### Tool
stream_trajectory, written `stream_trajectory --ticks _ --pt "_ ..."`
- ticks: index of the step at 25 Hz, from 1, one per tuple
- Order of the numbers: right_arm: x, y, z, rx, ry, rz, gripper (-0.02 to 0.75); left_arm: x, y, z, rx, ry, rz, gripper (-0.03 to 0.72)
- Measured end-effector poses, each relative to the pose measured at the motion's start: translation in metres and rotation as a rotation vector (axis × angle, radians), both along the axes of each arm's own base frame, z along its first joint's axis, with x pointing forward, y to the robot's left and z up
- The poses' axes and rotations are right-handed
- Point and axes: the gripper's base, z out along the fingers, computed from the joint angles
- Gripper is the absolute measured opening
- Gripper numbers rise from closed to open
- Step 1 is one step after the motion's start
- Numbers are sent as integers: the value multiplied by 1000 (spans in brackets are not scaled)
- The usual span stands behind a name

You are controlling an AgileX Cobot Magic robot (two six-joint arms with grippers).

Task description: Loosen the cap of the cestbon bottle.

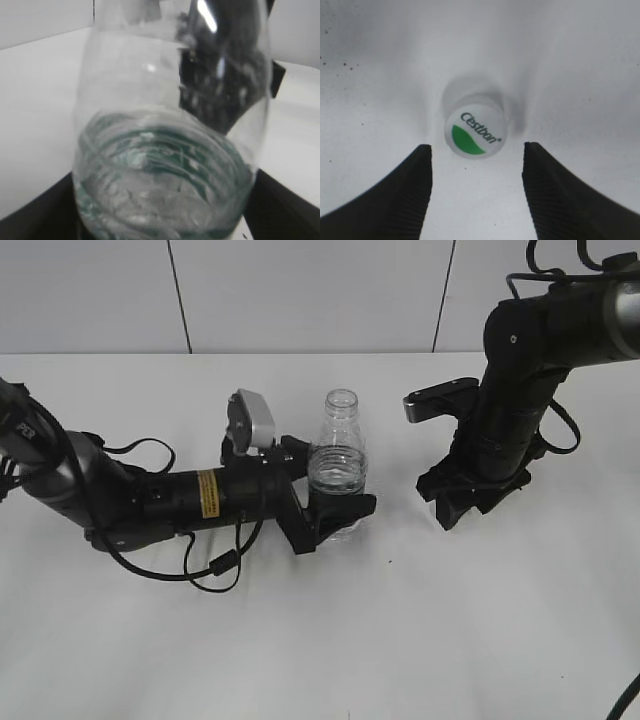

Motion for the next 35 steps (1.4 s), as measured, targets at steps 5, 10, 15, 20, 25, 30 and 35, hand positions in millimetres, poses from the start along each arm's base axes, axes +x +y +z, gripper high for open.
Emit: stream_trajectory --ticks 5,10,15,20,25,30,35 --pt "0 0 0 -1 2 0 441 3 -1 21 -40 14 16 559" --pt "0 0 0 -1 3 0 442 5 -2 43 -72 -8 21 559" --pt "-1 0 0 -4 12 1 442 6 -2 68 -116 4 27 559" --pt "-2 0 0 0 17 -3 442 6 -2 95 -170 28 35 559" --pt "-2 0 13 11 -13 -3 442 3 0 128 -211 17 39 559" --pt "-4 -1 45 40 -80 -7 452 2 5 162 -172 -3 108 559" --pt "-16 -5 69 34 -50 -11 561 -1 23 208 -98 64 310 559"
